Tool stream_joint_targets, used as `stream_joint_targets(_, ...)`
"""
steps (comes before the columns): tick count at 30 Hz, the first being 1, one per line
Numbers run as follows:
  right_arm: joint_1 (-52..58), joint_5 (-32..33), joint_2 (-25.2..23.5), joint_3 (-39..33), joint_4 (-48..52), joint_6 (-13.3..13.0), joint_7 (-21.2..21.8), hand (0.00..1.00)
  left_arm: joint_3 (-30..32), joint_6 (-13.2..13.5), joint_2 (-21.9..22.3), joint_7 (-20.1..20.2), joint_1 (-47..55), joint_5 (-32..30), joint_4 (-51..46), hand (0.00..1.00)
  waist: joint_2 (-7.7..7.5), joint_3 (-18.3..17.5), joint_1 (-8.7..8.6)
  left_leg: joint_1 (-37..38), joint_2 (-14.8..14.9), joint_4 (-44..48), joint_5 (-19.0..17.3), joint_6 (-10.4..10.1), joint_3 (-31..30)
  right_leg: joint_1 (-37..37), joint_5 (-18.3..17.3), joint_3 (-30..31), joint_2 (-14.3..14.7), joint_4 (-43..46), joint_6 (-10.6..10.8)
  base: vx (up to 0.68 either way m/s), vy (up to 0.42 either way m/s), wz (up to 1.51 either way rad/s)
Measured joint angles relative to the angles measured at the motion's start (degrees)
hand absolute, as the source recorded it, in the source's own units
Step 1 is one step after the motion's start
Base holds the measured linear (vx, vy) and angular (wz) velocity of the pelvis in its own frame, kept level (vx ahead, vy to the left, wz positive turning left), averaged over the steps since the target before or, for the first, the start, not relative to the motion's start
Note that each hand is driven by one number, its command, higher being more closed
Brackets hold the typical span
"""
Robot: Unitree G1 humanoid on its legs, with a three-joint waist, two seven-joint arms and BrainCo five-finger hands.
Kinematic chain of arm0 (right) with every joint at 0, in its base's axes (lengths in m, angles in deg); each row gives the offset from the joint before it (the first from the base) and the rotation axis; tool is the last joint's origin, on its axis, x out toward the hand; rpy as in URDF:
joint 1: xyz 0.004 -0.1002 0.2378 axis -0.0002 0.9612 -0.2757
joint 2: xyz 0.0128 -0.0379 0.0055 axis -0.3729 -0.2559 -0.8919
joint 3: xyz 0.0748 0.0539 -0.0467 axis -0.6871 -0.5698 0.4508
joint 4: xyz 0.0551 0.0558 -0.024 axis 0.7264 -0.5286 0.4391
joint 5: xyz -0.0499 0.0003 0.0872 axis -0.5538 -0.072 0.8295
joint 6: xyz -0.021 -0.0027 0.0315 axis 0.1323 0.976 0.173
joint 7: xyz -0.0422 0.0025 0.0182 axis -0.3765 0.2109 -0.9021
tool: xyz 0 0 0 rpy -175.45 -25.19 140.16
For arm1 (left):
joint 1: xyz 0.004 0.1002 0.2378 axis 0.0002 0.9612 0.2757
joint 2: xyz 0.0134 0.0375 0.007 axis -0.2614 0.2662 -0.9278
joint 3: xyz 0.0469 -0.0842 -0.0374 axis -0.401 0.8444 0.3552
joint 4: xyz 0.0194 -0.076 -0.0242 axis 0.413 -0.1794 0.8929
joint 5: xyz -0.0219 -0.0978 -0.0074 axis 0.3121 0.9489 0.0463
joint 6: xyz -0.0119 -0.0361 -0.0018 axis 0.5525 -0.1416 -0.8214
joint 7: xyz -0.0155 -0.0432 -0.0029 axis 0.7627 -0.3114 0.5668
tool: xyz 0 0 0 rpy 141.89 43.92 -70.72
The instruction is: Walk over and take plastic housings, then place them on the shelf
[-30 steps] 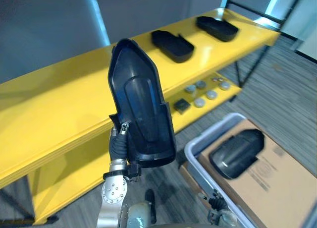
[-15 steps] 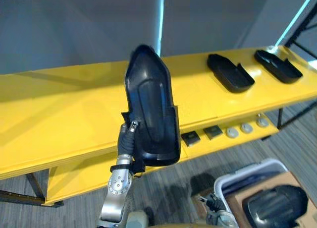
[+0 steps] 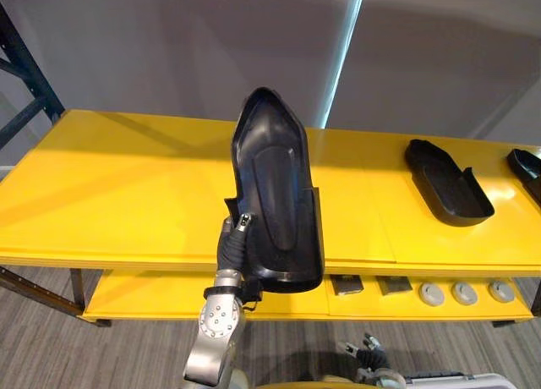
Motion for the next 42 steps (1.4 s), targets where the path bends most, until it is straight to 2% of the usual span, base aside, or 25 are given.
stream_joint_targets(3,0.3,-0.1,0.0,-0.3,-0.1,0.0,0.0,0.0,0.3,-0.3,-0.4,-0.7,-0.6,-1.4,1.2,1.0,-0.89,-0.6,0.01,1.1,-1.0,-2.4,2.4,-0.5,-0.2,1.3,0.9,-0.7,-0.7,-2.4,0.0,0.05,0.0,0.17)
stream_joint_targets(9,0.2,-0.4,0.2,-0.2,-0.7,-0.3,0.1,0.0,1.8,-1.2,-0.6,-2.7,-6.2,-3.0,5.0,1.0,-0.84,-0.7,-0.33,3.4,-1.9,-8.8,6.5,0.1,-0.5,3.0,4.0,-1.6,-0.9,-7.1,-0.2,-0.02,-0.009,0.07)
stream_joint_targets(12,-0.5,-1.4,0.4,0.2,-0.7,-0.3,0.1,0.0,5.0,-1.8,-1.1,-4.1,-12.2,-3.1,12.1,1.0,-0.22,-1.2,-1.9,4.4,-2.2,-12.5,8.7,0.7,-0.8,3.7,6.2,-1.8,-0.8,-9.9,-0.1,-0.1,0.0,0.05)
stream_joint_targets(13,-0.5,-1.5,0.5,0.5,-0.8,-0.3,0.2,0.0,5.8,-1.9,-1.7,-4.8,-14.1,-3.0,14.9,1.0,-0.1,-1.3,-2.95,4.7,-2.5,-13.8,9.7,0.9,-0.8,3.9,7.1,-1.9,-0.9,-10.9,-0.1,-0.14,0.005,-0.02)
stream_joint_targets(19,-0.3,-2.4,0.6,1.3,-0.7,-0.2,0.3,0.0,9.2,-3.5,-4.5,-7.0,-21.0,-2.6,24.0,1.0,-0.1,-1.4,-4.72,4.8,-3.3,-18.5,13.0,0.6,-0.3,3.2,10.9,-1.5,-1.0,-15.6,0.2,-0.17,0.004,-0.06)
stream_joint_targets(23,-0.3,-2.6,0.7,1.5,-0.7,-0.2,0.3,0.0,11.1,-4.5,-5.7,-8.7,-25.2,-2.6,29.1,1.0,-0.13,-1.4,-6.21,4.7,-3.4,-20.8,14.1,0.1,-0.3,2.6,11.4,-1.2,-0.9,-17.1,0.3,-0.09,-0.004,-0.06)
stream_joint_targets(27,-0.4,-3.6,1.7,3.4,-0.7,-0.2,0.4,0.0,11.6,-5.6,-6.7,-9.8,-30.0,-2.3,33.7,1.0,-0.17,-1.5,-6.71,4.2,-3.4,-21.7,14.9,-0.5,-0.3,1.5,11.6,-1.1,-0.9,-17.1,0.5,-0.02,-0.001,-0.07)
stream_joint_targets(29,-0.7,-4.1,1.6,3.5,-0.6,-0.2,0.4,0.0,11.7,-6.2,-6.9,-10.0,-33.3,-1.4,36.9,1.0,-0.17,-1.5,-7.38,4.0,-3.5,-21.8,15.0,-0.4,-0.3,1.1,12.1,-1.1,-0.9,-17.1,0.9,0.0,0.0,0.0)
stream_joint_targets(32,-1.6,-4.1,1.6,3.5,-0.7,-0.1,0.4,0.0,11.8,-6.8,-8.1,-10.1,-35.9,-1.4,38.9,1.0,-0.17,-1.4,-8.08,3.4,-3.7,-22.0,15.4,0.2,-0.2,0.2,12.9,-0.9,-0.9,-16.9,0.3,0.05,0.013,-0.08)
stream_joint_targets(34,-2.2,-4.2,1.6,3.5,-0.7,-0.1,0.4,0.0,11.8,-7.0,-8.9,-10.0,-37.7,-1.3,41.2,1.0,-0.16,-1.4,-9.23,3.4,-3.8,-22.4,15.8,0.7,-0.2,0.0,13.1,-0.6,-0.9,-16.9,0.2,0.08,0.022,-0.08)
stream_joint_targets(36,-2.7,-4.4,1.5,3.5,-0.7,-0.1,0.4,0.0,11.8,-7.6,-9.3,-9.9,-39.6,-1.3,43.2,1.0,-0.36,-1.1,-9.38,3.5,-3.9,-22.6,15.8,0.8,-0.1,-0.1,13.1,-0.4,-0.6,-16.9,0.2,0.05,0.013,-0.05)
stream_joint_targets(37,-3.1,-4.5,1.6,3.5,-0.7,-0.1,0.4,0.0,11.9,-8.0,-9.4,-9.9,-40.9,-1.2,44.0,0.0,-0.51,-0.7,-9.37,3.5,-3.9,-22.6,15.8,0.8,-0.1,-0.1,13.1,-0.4,-0.7,-16.9,0.2,0.03,0.016,-0.05)
stream_joint_targets(42,-4.1,-4.5,1.5,3.5,-0.7,-0.1,0.4,0.0,14.0,-8.1,-9.4,-10.4,-43.2,-1.1,44.8,0.0,-0.82,1.1,-9.47,3.6,-4.2,-22.6,15.8,0.8,-0.1,-0.1,13.2,-0.2,-1.0,-16.9,0.4,-0.01,0.021,-0.01)
